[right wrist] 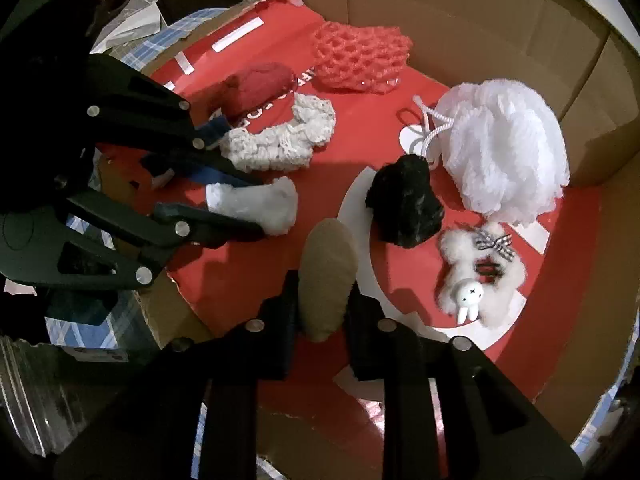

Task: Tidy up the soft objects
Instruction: 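Lower the white roll and tan pad into the box and open both tools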

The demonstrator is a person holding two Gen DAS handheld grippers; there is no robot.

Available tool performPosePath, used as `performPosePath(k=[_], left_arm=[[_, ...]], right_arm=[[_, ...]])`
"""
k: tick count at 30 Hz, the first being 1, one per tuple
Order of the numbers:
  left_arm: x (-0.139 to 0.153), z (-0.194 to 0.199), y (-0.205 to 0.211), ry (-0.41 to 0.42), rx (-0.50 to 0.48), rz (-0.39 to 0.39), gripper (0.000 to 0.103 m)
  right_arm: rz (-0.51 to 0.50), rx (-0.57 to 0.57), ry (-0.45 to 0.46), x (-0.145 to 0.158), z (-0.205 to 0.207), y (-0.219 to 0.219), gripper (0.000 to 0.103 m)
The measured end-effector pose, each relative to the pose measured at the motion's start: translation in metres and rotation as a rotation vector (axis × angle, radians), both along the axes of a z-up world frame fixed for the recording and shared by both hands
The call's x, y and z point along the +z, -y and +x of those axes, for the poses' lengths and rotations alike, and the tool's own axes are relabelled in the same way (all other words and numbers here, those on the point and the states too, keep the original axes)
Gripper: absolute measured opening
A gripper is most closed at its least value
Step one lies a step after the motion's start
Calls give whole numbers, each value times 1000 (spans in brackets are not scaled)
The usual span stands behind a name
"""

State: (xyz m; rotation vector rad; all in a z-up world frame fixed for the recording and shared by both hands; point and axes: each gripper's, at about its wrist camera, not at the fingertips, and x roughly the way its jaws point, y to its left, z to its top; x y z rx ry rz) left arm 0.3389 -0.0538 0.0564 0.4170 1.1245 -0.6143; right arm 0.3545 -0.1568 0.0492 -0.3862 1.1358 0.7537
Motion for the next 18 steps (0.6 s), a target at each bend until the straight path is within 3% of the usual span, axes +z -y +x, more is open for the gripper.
performPosePath(k=[2, 5, 9, 11, 15, 18], left_arm=[[0, 0, 0, 4, -1, 2, 27], [-1, 1, 2, 6, 3, 0, 31], [-2, 2, 2, 10, 11, -17, 36], [2, -1, 1, 23, 19, -29, 49], [17, -7, -5, 48, 44, -84, 61], [31, -14, -13, 67, 89, -132, 71]], right_arm=[[-9, -4, 11, -1, 0, -1, 30], [-13, -6, 25, -2, -1, -5, 58], [-6, -7, 46, 0, -6, -5, 58], [4, -20, 50, 4, -7, -1, 58], [27, -63, 79, 19, -10, 6, 59], [64, -121, 96, 34, -15, 17, 70]])
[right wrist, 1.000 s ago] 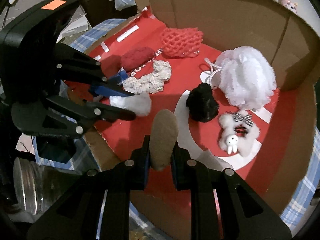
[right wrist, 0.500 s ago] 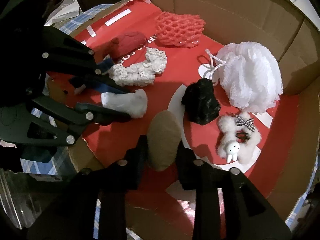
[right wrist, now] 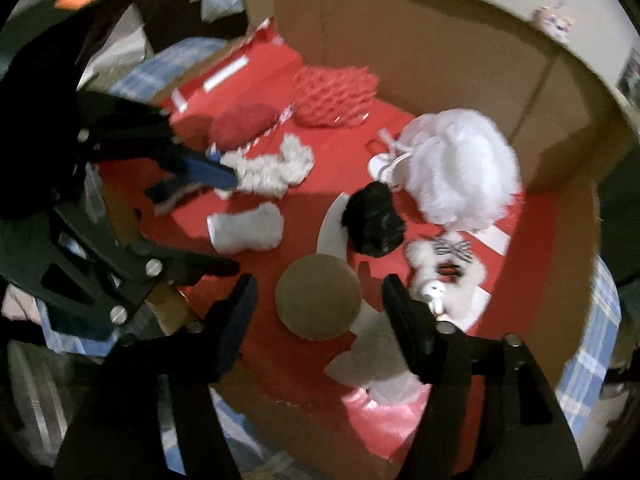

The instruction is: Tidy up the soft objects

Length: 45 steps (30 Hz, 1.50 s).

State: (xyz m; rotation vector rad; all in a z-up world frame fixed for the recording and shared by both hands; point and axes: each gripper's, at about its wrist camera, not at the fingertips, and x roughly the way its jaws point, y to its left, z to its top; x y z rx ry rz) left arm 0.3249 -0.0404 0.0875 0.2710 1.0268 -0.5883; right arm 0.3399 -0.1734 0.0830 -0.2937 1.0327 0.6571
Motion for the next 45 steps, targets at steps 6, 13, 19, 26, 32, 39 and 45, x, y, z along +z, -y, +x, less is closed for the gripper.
performPosePath(k=[6, 13, 19, 26, 32, 39, 45], left_arm=[[21, -14, -22, 13, 134, -103, 86], [21, -28, -42, -19, 284, -158, 96], [12, -41, -49, -27, 364, -126, 96], [4, -47, -53, -13, 423, -84, 96], [-4, -46, -52, -23, 441, -72, 96], [-11, -44, -48, -26, 445, -47, 96], [-16, -40, -50, -38, 458, -49, 96]], right_arm=[[40, -131, 21, 24, -18, 10, 75], [0, -292, 42, 29, -45, 16, 76], [-3, -424, 20, 18, -51, 29, 76], [10, -477, 2, 7, -56, 34, 76], [32, -491, -27, -1, -54, 34, 76], [23, -502, -36, -10, -50, 35, 76], [22, -508, -37, -12, -49, 36, 76]])
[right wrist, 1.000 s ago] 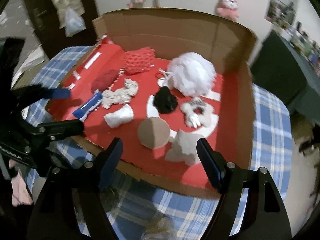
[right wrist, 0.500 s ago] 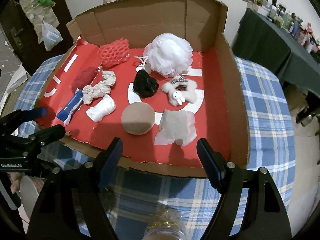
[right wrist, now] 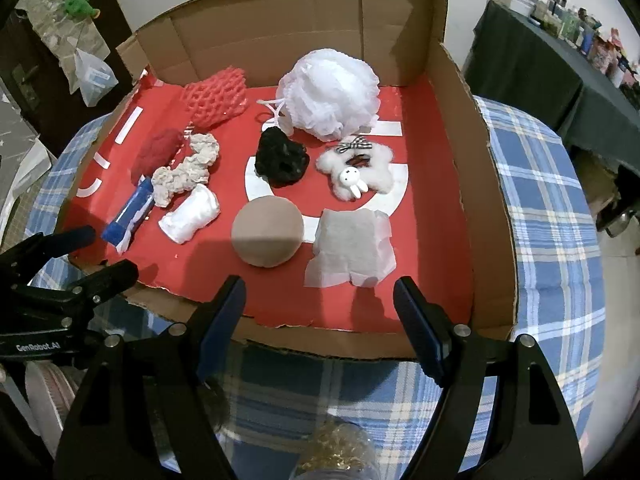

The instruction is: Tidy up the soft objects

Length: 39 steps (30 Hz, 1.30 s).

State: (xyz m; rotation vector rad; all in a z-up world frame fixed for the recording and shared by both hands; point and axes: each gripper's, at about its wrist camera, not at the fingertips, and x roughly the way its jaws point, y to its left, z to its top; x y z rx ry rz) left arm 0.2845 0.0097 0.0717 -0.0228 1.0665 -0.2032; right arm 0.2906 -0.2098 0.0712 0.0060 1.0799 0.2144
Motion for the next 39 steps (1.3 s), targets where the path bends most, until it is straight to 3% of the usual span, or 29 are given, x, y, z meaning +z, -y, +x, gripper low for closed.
performPosePath(k=[39], left_arm=[[-2, -1, -3, 4, 13, 17, 96]], right_arm=[[-1, 9, 25, 3, -3, 0, 76]])
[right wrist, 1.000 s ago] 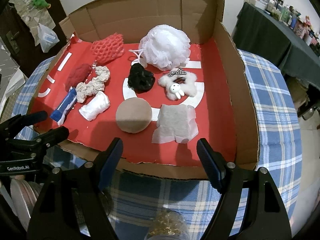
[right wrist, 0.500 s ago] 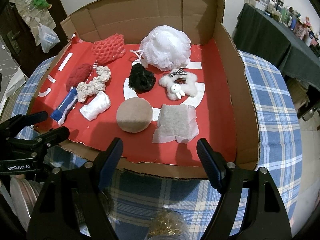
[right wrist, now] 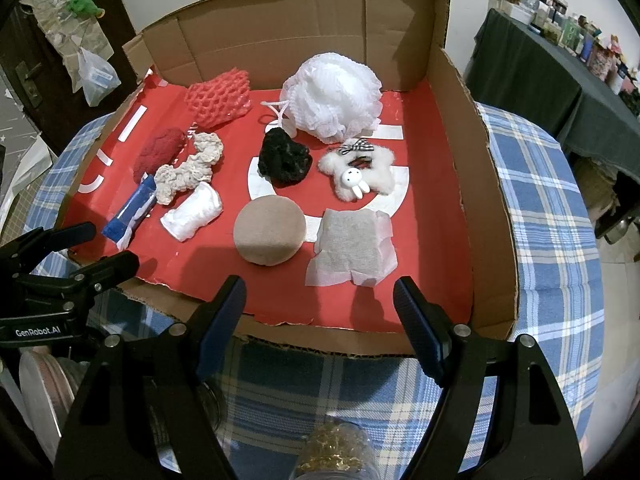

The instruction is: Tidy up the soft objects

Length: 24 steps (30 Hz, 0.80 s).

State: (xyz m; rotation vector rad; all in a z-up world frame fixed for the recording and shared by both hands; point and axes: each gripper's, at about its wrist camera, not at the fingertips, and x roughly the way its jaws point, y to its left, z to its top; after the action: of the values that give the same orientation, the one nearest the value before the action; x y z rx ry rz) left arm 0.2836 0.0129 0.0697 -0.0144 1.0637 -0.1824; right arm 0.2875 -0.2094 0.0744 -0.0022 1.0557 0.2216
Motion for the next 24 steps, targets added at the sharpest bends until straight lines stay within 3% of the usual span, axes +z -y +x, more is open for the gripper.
performPosePath(k=[24], left_arm=[[-1, -1, 0, -3, 1, -2, 96]], right_arm=[[2, -2, 1, 0, -2, -1, 76]])
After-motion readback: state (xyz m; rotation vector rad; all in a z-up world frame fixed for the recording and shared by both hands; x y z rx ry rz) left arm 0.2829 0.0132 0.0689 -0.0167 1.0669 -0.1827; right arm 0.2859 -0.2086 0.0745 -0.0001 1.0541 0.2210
